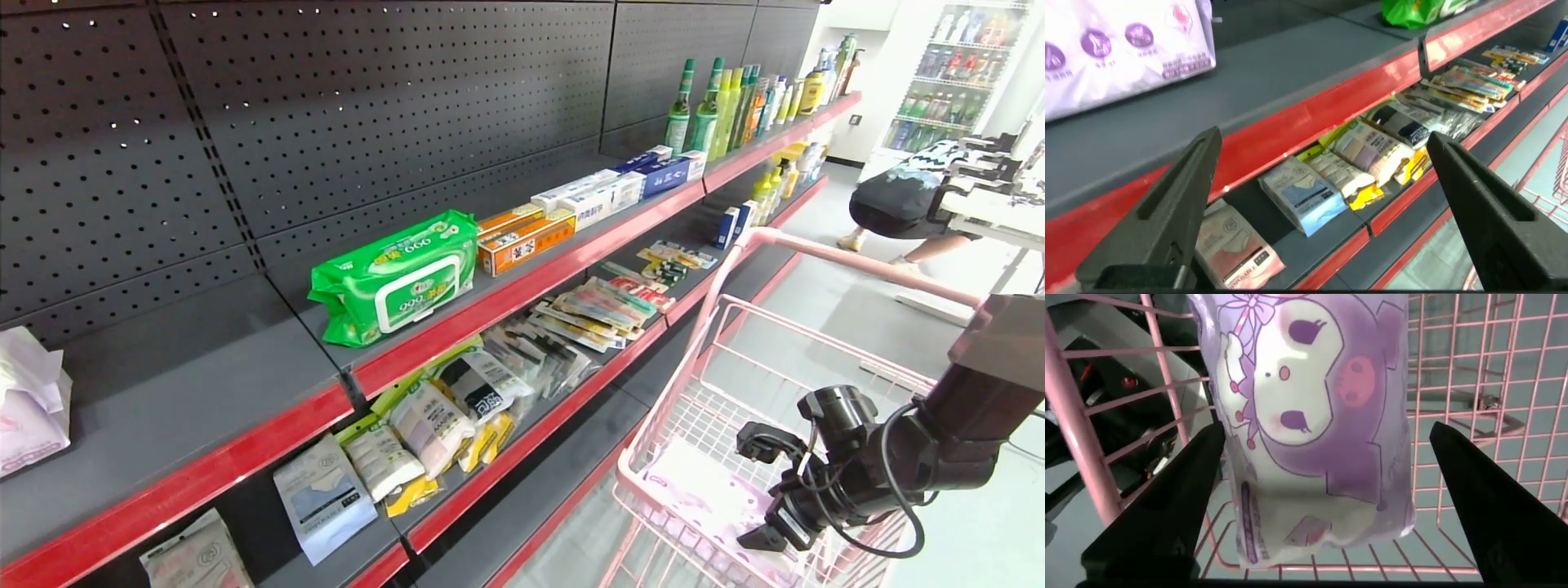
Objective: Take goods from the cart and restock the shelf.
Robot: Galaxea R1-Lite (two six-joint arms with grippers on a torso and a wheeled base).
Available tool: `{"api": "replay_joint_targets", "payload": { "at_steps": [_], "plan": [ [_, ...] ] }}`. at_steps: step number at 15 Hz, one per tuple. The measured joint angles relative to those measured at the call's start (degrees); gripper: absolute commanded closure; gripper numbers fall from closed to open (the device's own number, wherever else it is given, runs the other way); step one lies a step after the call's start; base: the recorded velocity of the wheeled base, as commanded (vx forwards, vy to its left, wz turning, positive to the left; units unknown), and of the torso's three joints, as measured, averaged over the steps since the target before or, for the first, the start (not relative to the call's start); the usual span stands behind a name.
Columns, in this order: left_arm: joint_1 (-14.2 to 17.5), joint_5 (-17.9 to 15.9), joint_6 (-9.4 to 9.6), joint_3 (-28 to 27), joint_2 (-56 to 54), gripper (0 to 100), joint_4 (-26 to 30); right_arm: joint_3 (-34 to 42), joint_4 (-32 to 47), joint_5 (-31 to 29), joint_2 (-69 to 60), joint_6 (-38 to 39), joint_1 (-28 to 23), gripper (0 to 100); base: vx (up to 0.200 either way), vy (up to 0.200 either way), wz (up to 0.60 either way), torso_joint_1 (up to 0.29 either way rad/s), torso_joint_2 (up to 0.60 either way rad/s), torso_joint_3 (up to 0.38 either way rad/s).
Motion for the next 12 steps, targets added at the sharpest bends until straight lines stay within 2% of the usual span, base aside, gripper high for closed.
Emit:
{"api": "replay_joint_targets", "payload": {
  "at_steps": [6,12],
  "plan": [
    [0.00,0.00,0.05,0.00,0.00,0,-0.05,-1.39,0.00,1.06,1.35,0.06,0.43,0,0.000,0.000,0.00,-0.009,0.02,0.012],
    [0.00,0.02,0.05,0.00,0.00,0,-0.05,-1.94,0.06,1.21,1.90,0.00,0.35,0,0.000,0.000,0.00,-0.049,0.13,0.078]
  ]
}}
